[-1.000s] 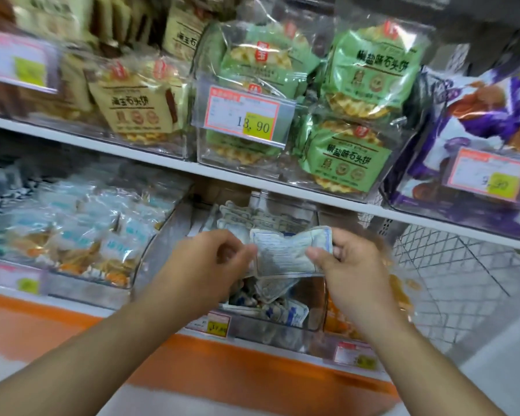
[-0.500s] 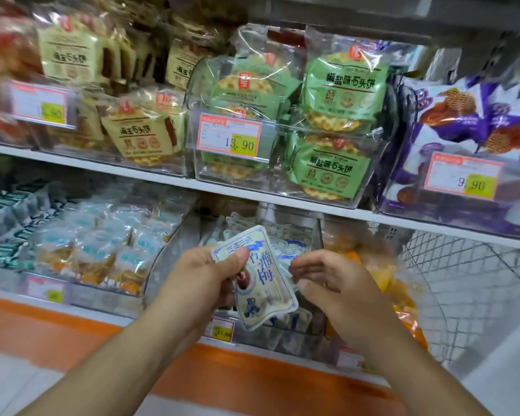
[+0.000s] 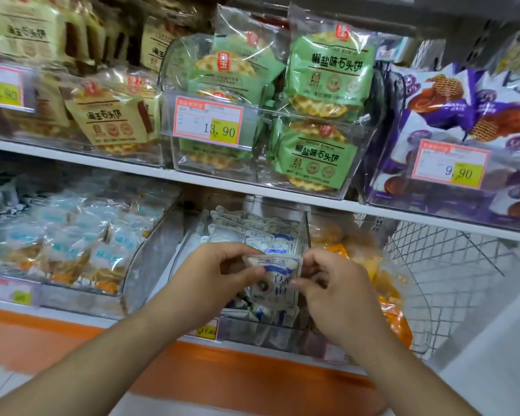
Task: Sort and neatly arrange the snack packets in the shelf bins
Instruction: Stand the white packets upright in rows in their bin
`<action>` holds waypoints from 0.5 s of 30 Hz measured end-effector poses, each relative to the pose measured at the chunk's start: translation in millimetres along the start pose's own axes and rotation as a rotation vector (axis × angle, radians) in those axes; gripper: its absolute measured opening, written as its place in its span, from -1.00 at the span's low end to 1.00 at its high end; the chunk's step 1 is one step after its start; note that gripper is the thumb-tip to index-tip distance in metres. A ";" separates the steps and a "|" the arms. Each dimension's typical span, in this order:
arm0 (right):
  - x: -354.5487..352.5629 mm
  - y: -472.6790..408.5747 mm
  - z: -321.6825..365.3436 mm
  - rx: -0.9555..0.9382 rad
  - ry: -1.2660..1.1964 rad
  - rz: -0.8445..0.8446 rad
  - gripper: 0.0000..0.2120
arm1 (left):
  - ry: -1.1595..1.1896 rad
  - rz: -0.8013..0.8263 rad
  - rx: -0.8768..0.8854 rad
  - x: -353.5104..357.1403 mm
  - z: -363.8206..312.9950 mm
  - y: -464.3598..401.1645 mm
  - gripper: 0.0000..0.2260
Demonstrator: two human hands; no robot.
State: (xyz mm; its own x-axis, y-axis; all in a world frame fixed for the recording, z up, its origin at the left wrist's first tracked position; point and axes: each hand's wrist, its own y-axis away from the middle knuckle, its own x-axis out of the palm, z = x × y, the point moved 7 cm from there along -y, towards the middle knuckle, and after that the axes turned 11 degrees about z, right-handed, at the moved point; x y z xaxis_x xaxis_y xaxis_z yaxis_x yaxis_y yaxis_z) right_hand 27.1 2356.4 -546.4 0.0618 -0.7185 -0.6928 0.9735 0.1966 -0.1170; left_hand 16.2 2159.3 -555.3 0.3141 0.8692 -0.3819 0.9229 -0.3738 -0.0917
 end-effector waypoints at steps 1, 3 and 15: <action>-1.3 -3.0 -2.2 -0.011 0.045 -0.008 -0.78 | -0.027 0.014 -0.004 -2.0 4.7 -3.1 -0.85; 0.5 -9.3 -6.4 -0.006 0.160 0.015 -0.73 | -0.116 0.020 0.004 -4.1 15.7 -8.6 -0.85; 42.7 -28.1 -25.4 -0.113 0.656 0.410 -0.84 | -0.611 0.088 0.076 -1.8 35.4 -20.9 -0.72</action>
State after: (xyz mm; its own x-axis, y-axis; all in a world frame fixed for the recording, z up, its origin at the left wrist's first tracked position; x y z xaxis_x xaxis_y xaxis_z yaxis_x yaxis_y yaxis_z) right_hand -3.2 2337.1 -590.8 0.2347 -0.0392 -0.9713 0.8707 0.4527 0.1921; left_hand -11.5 2154.1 -585.2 0.1830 0.5001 -0.8464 0.8740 -0.4770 -0.0928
